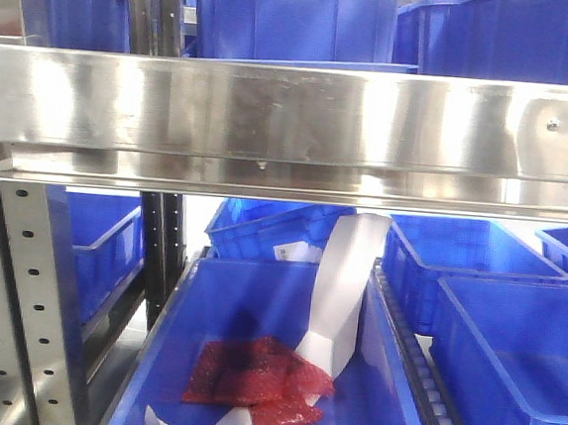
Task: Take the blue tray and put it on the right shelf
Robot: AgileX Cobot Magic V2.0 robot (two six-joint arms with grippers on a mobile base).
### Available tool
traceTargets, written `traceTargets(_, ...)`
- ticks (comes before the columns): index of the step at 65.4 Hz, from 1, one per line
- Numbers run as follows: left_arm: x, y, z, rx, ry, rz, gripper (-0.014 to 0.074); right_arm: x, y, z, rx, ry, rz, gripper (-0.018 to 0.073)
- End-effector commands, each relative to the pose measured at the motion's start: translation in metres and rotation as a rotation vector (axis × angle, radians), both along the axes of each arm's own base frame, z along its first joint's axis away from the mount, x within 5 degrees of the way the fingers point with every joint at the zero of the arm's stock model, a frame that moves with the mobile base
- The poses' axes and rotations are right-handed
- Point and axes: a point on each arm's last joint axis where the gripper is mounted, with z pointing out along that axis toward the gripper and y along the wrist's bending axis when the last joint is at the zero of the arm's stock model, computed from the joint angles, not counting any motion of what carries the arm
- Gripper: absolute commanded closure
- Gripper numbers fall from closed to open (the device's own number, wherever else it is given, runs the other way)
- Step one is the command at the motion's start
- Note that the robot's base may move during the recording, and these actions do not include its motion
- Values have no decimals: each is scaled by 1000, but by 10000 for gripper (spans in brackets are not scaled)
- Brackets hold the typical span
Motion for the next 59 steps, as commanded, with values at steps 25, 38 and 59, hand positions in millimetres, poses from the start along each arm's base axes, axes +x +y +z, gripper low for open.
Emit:
traceTargets(25,-76,42,-13,-179,-353,-23,645,-56,-37,3,90,-203,-3,505)
traceTargets(38,-76,42,-12,-180,-355,-23,645,-56,-37,3,90,-202,-3,505)
traceTargets(59,-76,42,-12,-180,-355,-23,645,-56,-37,3,90,-202,-4,505)
